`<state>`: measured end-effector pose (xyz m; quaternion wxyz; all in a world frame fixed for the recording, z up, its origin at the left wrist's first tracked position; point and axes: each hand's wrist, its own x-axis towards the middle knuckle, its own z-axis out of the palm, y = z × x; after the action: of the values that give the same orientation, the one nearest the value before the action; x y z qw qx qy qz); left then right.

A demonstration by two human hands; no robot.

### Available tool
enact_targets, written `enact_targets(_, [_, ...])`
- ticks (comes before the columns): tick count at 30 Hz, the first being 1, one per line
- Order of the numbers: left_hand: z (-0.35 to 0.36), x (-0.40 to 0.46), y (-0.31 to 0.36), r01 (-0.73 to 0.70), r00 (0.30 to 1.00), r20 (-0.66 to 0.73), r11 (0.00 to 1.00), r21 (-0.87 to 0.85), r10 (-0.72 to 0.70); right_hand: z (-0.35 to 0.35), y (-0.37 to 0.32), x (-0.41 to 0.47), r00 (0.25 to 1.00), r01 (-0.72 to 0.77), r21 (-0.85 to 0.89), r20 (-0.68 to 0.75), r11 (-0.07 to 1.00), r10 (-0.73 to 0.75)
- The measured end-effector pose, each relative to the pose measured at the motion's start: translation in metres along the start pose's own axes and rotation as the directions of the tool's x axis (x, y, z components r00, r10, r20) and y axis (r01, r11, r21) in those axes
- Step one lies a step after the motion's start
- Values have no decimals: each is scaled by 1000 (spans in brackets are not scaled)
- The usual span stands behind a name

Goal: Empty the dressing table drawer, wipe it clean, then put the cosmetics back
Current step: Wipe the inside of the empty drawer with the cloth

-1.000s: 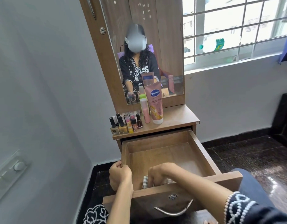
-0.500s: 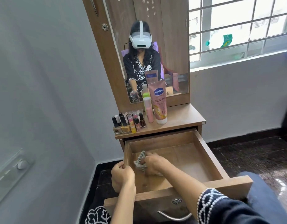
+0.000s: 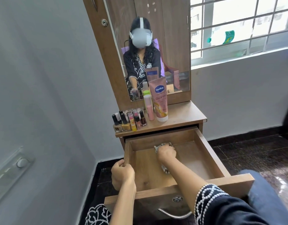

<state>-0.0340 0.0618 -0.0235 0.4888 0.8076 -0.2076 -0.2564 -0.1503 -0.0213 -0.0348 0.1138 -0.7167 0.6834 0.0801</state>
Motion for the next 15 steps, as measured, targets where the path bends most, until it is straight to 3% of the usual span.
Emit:
enact_targets(2, [-1,-1,1,2,1000,-1,1000,8,-2,-4,2,-7,993,72,-46,93,996,-67])
enact_targets(4, [-2,-1,0,-2,1000,-5,1000,10,2,-4,3,-17,947,207,-110,274,972,-171])
enact_targets(6, [-2,-1,0,-3,1000,-6,1000,8,3,4,4,-30,895,269,-206,414,941,-165])
enact_targets(10, [-2,-4,-1,3,1000,6,1000,8,-3,6,11,-37,893,326,-235,395,916,-216])
enact_targets(12, [-2,-3,-1,4,1000,5,1000,-3,-4,-2,15,-38,894,334,-169,369,928,-254])
enact_targets(15, [-2,-2,0,9,1000,3,1000,-5,-9,-8,19,-32,926,321,-53,226,945,-302])
